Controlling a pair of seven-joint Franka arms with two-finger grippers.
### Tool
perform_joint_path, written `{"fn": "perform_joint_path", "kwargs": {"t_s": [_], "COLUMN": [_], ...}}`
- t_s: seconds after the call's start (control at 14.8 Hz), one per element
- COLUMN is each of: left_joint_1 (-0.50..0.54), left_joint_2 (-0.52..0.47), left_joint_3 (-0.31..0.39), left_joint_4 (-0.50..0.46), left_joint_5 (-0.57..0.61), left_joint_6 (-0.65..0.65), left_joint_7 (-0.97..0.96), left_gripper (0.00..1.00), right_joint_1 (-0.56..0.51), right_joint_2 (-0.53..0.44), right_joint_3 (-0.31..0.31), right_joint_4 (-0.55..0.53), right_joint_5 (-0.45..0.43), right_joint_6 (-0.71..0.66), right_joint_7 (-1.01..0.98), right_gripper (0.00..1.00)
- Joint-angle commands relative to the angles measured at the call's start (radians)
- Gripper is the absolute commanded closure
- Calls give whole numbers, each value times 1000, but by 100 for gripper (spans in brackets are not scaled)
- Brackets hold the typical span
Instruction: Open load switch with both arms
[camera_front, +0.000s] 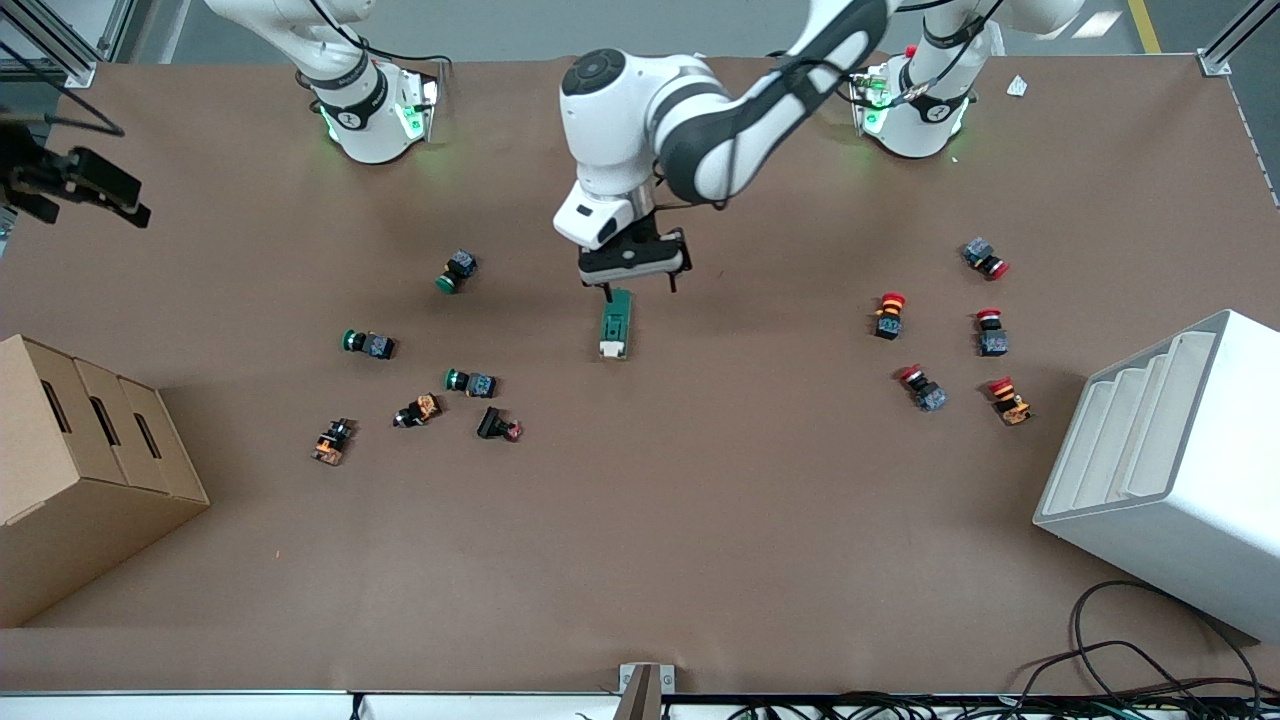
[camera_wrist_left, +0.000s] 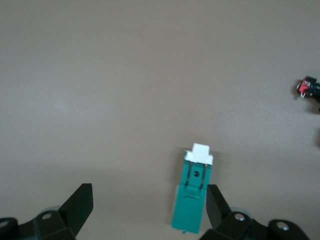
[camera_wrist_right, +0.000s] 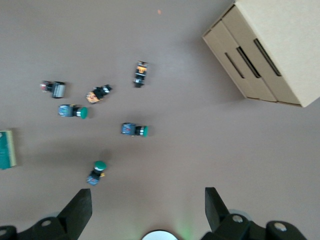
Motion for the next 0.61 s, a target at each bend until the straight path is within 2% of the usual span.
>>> {"fn": "perform_joint_path", "kwargs": {"t_s": [0.0, 0.14, 0.34, 0.54], "left_joint_1": [-57, -71, -113, -129], "left_joint_2": [57, 74, 130, 175], "left_joint_3": [3, 2, 2, 3], "left_joint_4": [-42, -108, -126, -158], "left_joint_5": [172, 327, 510, 700], "left_joint_6": [28, 54, 108, 108], "left_joint_7": [-160, -262, -471, -611], "left_gripper": [0, 0, 0, 1], "right_joint_1": [-4, 15, 87, 132], "right_joint_2": [42, 69, 109, 155], "right_joint_3": [14, 17, 19, 19], "right_joint_4": [8, 1, -2, -6], "right_joint_5": [-38, -36, -32, 23], "right_joint_6": [7, 12, 12, 35], "right_joint_7": [1, 106, 379, 583], "right_gripper": [0, 0, 0, 0]}}
